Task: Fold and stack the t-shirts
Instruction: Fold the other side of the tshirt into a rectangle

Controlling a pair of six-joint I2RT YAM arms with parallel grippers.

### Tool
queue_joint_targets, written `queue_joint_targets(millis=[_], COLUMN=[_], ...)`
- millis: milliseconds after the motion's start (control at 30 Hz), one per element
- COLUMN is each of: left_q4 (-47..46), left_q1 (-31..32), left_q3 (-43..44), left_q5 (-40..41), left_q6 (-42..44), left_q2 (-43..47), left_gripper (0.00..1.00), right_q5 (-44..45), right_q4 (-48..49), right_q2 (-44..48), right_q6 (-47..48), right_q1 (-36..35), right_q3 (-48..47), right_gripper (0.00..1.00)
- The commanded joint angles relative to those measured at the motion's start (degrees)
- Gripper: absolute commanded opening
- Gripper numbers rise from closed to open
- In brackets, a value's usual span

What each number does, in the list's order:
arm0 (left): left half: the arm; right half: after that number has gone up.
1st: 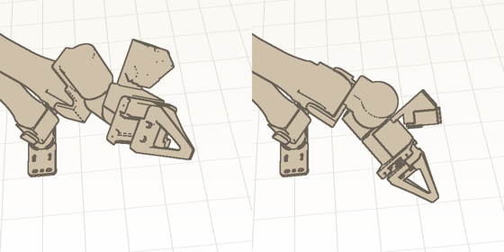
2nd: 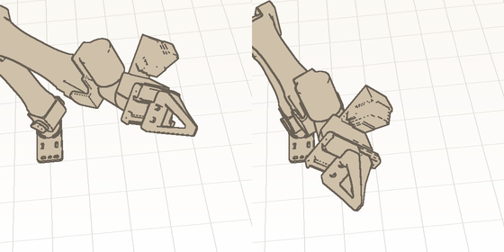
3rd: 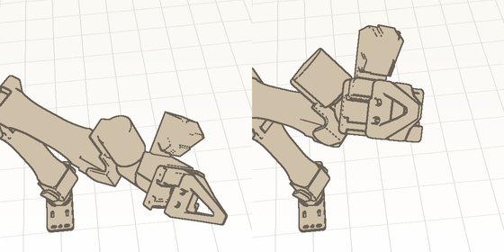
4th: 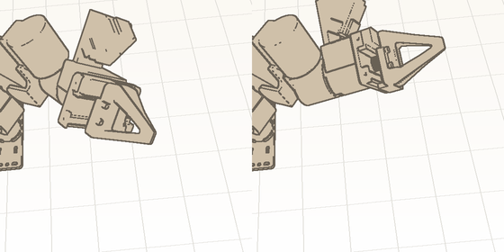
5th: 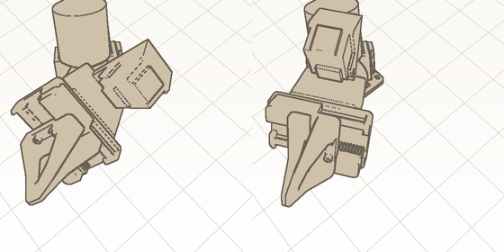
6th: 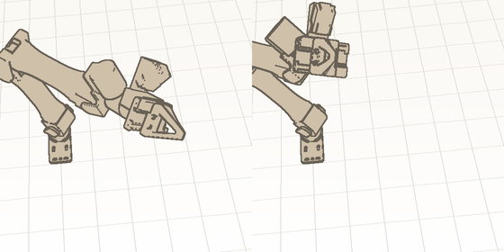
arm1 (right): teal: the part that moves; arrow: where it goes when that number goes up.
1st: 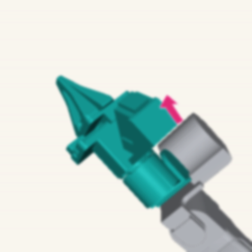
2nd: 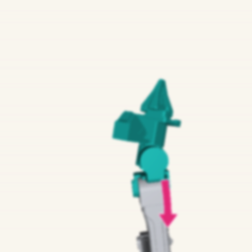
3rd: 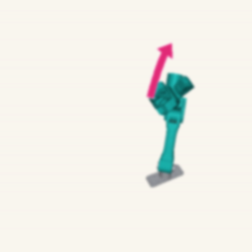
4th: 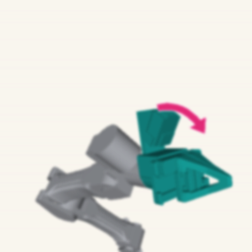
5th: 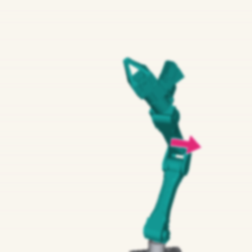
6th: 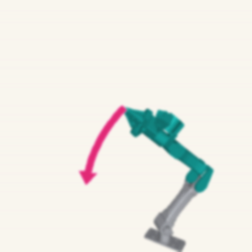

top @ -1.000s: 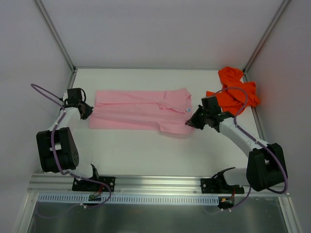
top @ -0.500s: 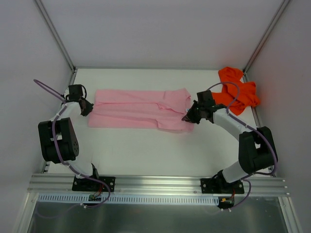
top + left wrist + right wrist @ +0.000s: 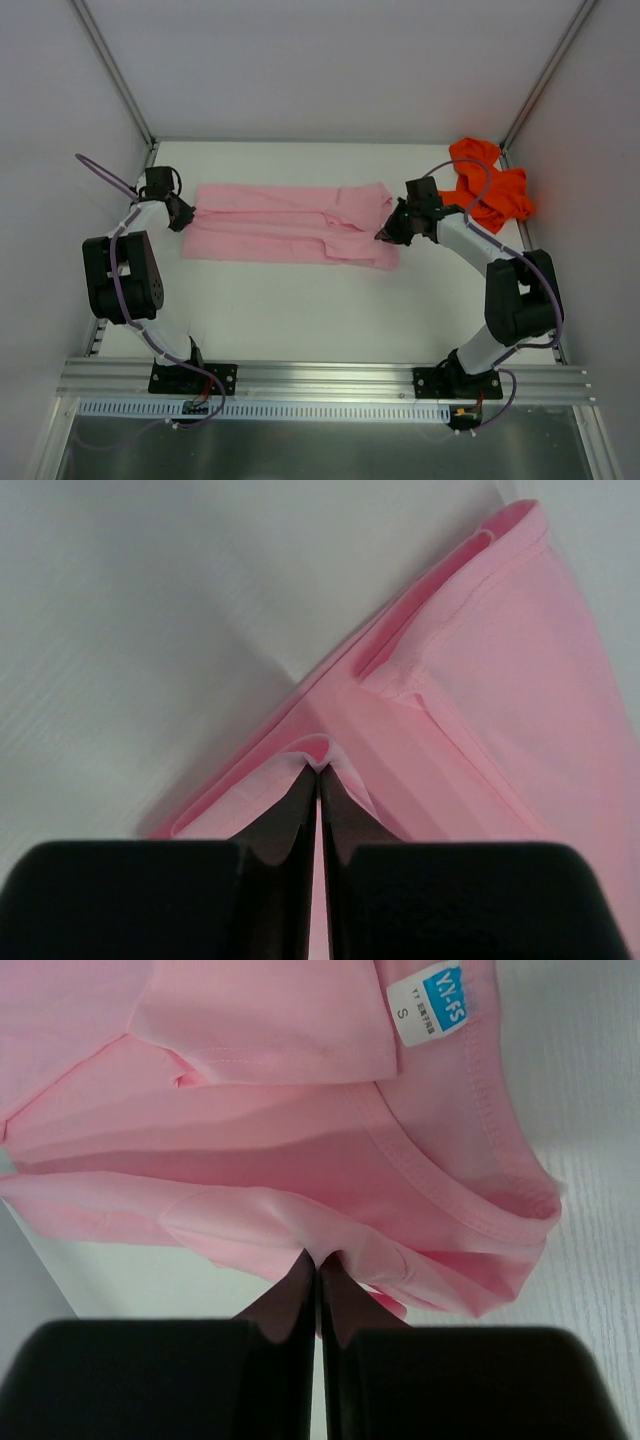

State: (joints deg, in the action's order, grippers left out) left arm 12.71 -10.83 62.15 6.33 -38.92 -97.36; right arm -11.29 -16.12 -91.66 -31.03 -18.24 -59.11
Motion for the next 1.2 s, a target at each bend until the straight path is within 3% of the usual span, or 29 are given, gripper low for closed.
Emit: queue_joint_targets(millis=[0,400,700,767,867,933,967,1033,1167], left_q4=[-0.76,-0.41,0.38,1.08,2.41,2.49,2.84,4.07,6.27], left_q1=[0.2,0.99,1.16,1.08,1.16,1.16,1.16,1.16,1.77], left_q3=[2.53,4.82,6.93,7.98,8.69,9.04,9.39,11.66,15.28], left_q5=[0.79,0.61,1.67,1.58,0.8,0.62,0.53,-0.08,-3.95], left_q6=[1.39,2.7,3.94,4.37,5.51,6.74,7.18,9.11,13.24], left_q2=[-0.99,-4.68,-3.89,-3.98,-2.84,-0.47,0.41,2.96,7.61], left_gripper=[0.0,0.0,0.18,0.37,0.64,0.77,0.8,0.84,0.85], right_q5=[-0.84,-0.93,1.01,0.57,1.62,2.32,2.41,3.11,2.59], right_q4=[-0.31,-1.9,-6.02,-7.61,-10.07,-12.0,-12.88,-15.85,-18.24], right_q2=[-1.5,-7.48,-10.29,-10.91,-11.35,-10.74,-10.47,-9.51,-5.56], right_q6=[2.11,6.15,12.12,13.62,15.9,18.18,18.98,21.08,21.63], right_q1=[0.4,0.49,0.57,0.49,0.57,0.57,0.57,0.57,0.49], right_q3=[-3.64,-7.86,-14.44,-15.85,-18.49,-20.77,-21.65,-24.54,-26.23], right_gripper=[0.01,0.01,0.03,0.13,0.49,0.6,0.7,0.78,0.79])
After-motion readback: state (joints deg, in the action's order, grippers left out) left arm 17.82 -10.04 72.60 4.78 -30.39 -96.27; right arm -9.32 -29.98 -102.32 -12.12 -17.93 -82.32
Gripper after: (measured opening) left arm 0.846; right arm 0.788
